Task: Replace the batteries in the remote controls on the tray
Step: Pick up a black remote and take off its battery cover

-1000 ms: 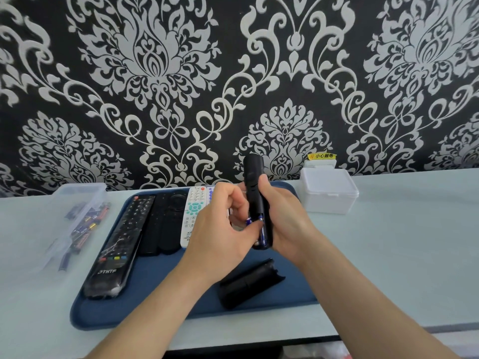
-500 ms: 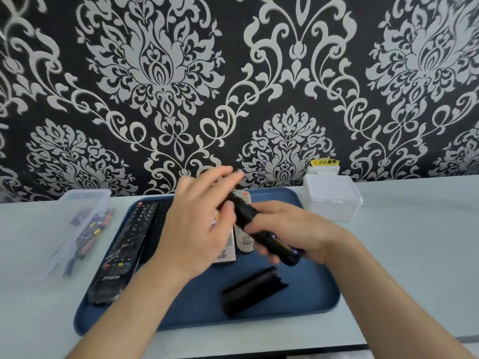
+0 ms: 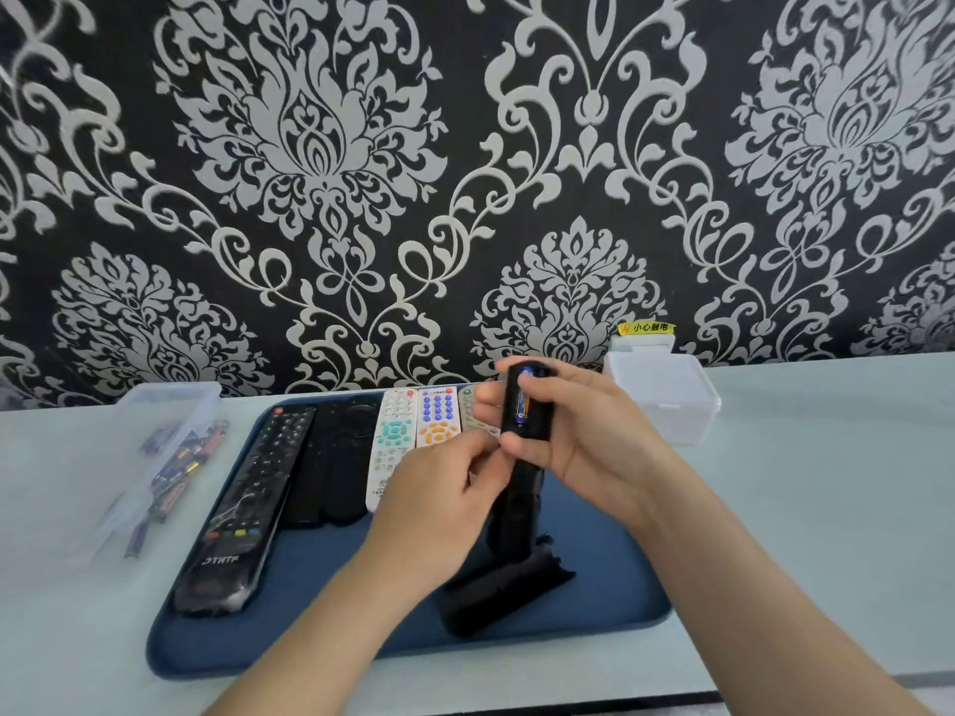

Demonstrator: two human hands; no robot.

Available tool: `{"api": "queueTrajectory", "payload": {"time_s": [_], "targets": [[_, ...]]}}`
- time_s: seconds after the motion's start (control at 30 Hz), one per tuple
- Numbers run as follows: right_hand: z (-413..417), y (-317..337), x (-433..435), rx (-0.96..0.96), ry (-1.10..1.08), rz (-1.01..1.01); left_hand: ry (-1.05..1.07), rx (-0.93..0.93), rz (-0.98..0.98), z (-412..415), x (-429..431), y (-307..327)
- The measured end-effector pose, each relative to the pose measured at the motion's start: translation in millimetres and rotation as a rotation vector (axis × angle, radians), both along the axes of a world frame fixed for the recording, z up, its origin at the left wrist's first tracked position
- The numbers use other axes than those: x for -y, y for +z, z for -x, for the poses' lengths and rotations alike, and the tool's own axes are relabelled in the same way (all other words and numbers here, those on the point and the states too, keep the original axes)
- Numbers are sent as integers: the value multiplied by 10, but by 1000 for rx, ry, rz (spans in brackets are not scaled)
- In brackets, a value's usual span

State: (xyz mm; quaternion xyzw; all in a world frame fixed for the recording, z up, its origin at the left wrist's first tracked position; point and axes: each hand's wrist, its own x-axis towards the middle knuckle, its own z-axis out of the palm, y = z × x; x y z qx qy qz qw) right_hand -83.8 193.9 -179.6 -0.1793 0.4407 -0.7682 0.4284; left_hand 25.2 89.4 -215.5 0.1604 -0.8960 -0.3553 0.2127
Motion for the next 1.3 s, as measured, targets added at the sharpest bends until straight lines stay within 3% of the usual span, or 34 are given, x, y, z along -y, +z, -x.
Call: {"api": "queueTrajectory", "payload": {"time_s": [0.2, 0.4, 0.57, 1.0, 1.3], "targets": [[-4, 0, -4, -101, -4, -26, 8, 4, 11, 9, 21, -23], [-3, -14, 5, -124, -18, -7, 110, -191, 41, 0, 7, 35], [-43, -59, 42, -202, -70, -124, 79, -308, 43, 39, -63, 133], [-35, -78, 79, -250, -66, -65, 74, -383, -128, 214, -35, 111], [-88, -81, 92, -292, -97, -72, 63, -408, -117, 212, -29, 97]]}}
